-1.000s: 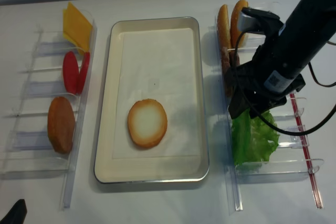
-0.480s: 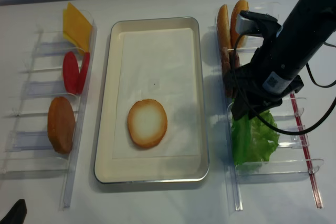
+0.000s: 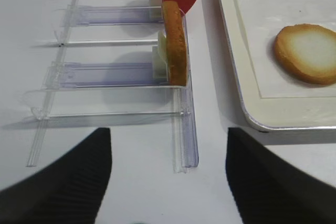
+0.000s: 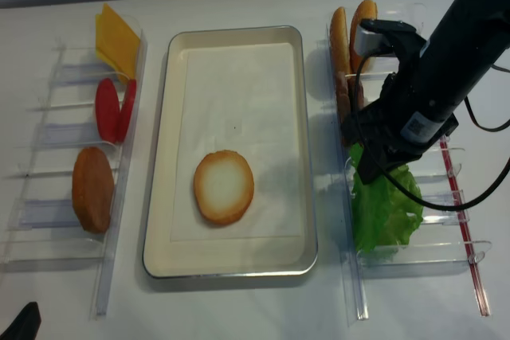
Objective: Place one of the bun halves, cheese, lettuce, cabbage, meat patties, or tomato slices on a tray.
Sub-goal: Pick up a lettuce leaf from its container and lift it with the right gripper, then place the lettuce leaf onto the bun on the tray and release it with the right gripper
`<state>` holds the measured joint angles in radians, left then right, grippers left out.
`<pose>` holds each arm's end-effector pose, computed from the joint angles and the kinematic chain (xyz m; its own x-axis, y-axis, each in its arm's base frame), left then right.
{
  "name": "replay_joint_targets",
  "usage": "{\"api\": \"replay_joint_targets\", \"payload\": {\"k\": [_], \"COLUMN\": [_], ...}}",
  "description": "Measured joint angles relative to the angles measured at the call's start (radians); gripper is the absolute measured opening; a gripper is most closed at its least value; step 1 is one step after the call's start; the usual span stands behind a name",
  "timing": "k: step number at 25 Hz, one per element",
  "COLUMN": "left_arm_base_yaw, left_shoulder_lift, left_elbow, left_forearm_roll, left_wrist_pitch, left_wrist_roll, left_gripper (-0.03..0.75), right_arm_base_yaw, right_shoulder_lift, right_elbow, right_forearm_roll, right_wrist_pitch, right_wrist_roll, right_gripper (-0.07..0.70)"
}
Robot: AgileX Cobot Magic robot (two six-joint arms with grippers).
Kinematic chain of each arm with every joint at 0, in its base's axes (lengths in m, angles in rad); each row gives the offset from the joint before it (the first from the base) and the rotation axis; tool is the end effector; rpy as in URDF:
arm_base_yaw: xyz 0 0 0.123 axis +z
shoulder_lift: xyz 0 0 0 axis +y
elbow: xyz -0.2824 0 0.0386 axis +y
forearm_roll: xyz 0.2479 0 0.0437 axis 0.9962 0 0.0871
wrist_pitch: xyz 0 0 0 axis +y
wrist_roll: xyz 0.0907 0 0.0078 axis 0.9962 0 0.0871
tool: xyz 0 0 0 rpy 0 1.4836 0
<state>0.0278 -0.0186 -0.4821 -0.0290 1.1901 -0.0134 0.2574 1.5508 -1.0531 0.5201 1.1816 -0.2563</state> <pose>-0.0116 -0.0028 0.2620 -0.5658 -0.0399 -0.8236 -0.0193 0.9992 -0.0352 0.2543 0.1103 0.2454 -0.9556 -0.2904 -0.0504 -0.2805 0.8436 0.4579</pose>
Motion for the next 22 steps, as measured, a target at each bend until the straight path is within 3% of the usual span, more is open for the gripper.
{"api": "replay_joint_targets", "payload": {"k": [14, 22], "left_arm_base_yaw": [0.0, 0.0], "left_shoulder_lift": [0.0, 0.0], "left_elbow": [0.0, 0.0], "left_forearm_roll": [0.0, 0.0], "left_wrist_pitch": [0.0, 0.0], "left_wrist_roll": [0.0, 0.0], "left_gripper": [0.471, 0.471], "right_arm_base_yaw": [0.0, 0.034], "right_shoulder_lift": [-0.068, -0.142], "right_elbow": [-0.14, -0.151], "right_forearm_roll": [0.059, 0.155], "right_wrist_pitch": [0.034, 0.043], "right_wrist_roll": [0.014, 0.019], "right_gripper": [0.043, 0.043]}}
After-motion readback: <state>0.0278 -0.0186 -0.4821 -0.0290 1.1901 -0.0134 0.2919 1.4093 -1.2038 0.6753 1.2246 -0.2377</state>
